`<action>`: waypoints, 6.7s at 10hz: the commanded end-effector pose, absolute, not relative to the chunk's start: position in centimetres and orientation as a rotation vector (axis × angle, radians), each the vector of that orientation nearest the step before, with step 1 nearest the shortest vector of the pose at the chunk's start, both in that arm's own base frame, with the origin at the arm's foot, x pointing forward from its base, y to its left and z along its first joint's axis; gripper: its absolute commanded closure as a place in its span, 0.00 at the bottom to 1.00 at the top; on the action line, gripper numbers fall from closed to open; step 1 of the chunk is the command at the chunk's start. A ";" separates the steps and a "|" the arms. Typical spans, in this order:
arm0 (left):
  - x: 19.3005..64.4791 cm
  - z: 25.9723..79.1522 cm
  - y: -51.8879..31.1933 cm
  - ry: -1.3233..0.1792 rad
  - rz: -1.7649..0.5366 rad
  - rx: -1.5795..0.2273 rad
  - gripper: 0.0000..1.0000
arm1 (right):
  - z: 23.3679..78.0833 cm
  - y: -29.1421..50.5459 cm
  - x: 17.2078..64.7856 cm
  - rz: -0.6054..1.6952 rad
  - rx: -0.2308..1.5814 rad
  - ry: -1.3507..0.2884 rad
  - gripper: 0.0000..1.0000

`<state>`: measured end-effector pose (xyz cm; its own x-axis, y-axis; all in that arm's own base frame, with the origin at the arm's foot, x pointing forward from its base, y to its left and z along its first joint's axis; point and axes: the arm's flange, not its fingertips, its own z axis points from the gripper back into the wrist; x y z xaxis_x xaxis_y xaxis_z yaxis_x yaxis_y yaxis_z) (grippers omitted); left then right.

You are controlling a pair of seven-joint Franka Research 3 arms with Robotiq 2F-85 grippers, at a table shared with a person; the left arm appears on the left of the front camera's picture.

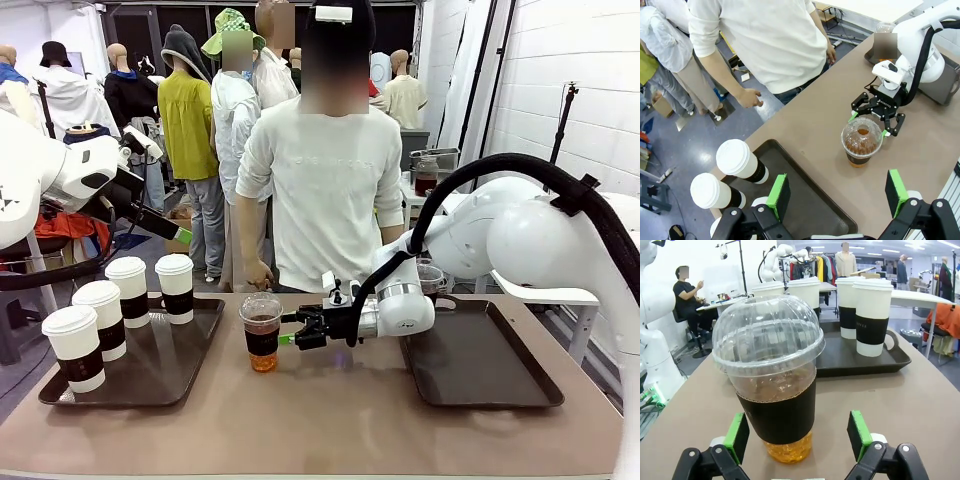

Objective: Distribute the coffee onto the tray.
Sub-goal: Pick up another iced Americano from the middle of the table and place it on the right Handle tray.

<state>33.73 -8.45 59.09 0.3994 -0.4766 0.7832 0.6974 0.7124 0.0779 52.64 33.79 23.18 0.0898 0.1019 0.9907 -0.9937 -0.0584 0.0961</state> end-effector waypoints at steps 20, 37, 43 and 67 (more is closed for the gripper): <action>33.8 59.1 -8.3 -0.888 -0.758 -0.285 0.00 | 21.5 39.4 52.4 1.306 1.309 -0.891 0.00; 33.8 59.1 -8.3 -0.888 -0.758 -0.285 0.00 | 28.2 36.5 49.2 1.240 1.324 -0.916 0.38; 33.8 59.1 -8.3 -0.888 -0.758 -0.285 0.00 | 34.1 27.2 41.6 1.172 1.173 -1.019 0.38; 33.8 59.1 -8.3 -0.888 -0.758 -0.285 0.00 | 24.8 0.7 47.1 0.962 1.046 -1.162 0.38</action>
